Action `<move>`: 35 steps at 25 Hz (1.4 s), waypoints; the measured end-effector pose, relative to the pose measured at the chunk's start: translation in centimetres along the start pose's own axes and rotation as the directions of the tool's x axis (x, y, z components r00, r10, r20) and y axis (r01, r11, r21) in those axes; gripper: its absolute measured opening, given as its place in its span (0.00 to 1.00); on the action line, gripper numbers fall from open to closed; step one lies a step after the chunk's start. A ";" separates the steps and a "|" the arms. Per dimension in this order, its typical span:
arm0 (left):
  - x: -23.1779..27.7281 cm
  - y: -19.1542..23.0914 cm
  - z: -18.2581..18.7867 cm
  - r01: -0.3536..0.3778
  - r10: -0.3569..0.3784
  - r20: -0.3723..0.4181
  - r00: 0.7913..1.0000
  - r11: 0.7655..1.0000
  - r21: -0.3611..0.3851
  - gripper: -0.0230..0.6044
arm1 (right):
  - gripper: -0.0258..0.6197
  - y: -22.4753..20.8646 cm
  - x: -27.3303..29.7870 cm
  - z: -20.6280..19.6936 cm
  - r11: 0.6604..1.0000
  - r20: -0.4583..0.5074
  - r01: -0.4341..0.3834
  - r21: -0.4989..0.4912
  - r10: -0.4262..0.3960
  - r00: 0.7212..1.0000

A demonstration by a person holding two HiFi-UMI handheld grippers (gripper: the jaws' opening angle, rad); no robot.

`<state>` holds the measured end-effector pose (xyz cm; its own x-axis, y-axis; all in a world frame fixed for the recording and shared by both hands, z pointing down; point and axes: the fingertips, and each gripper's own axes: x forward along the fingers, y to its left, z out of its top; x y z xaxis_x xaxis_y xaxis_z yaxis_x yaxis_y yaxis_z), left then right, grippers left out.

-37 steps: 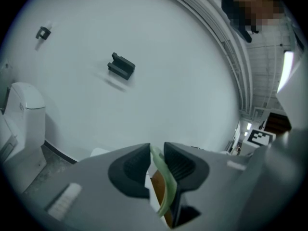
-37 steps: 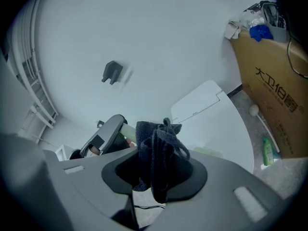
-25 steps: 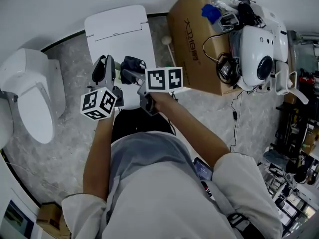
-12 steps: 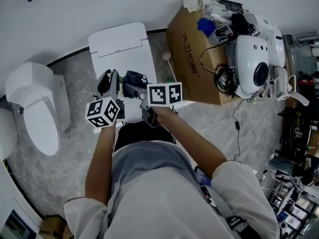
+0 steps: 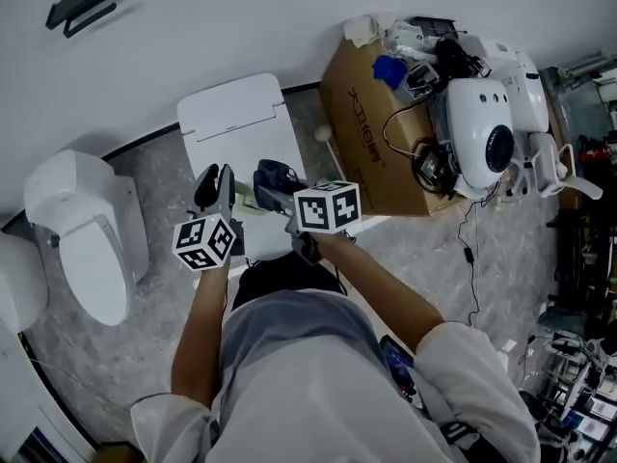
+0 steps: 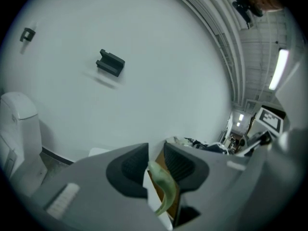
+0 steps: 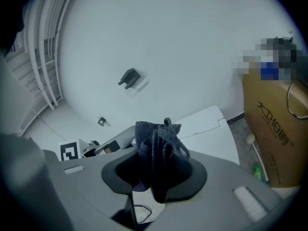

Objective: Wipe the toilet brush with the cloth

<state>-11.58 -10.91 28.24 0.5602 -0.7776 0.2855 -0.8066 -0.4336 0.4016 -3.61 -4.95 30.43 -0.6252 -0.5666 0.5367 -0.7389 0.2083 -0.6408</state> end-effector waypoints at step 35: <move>-16.2 -3.2 7.4 0.075 -0.090 0.144 0.986 0.992 0.102 0.04 | 0.22 7.8 -10.6 0.6 0.909 0.264 0.173 -0.378 -0.073 0.962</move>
<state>-19.53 -0.31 15.86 0.5973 -0.7929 0.1204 -0.7771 -0.5351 0.3312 -2.61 2.24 19.42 -0.4808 -0.7704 0.4186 -0.8752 0.3927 -0.2825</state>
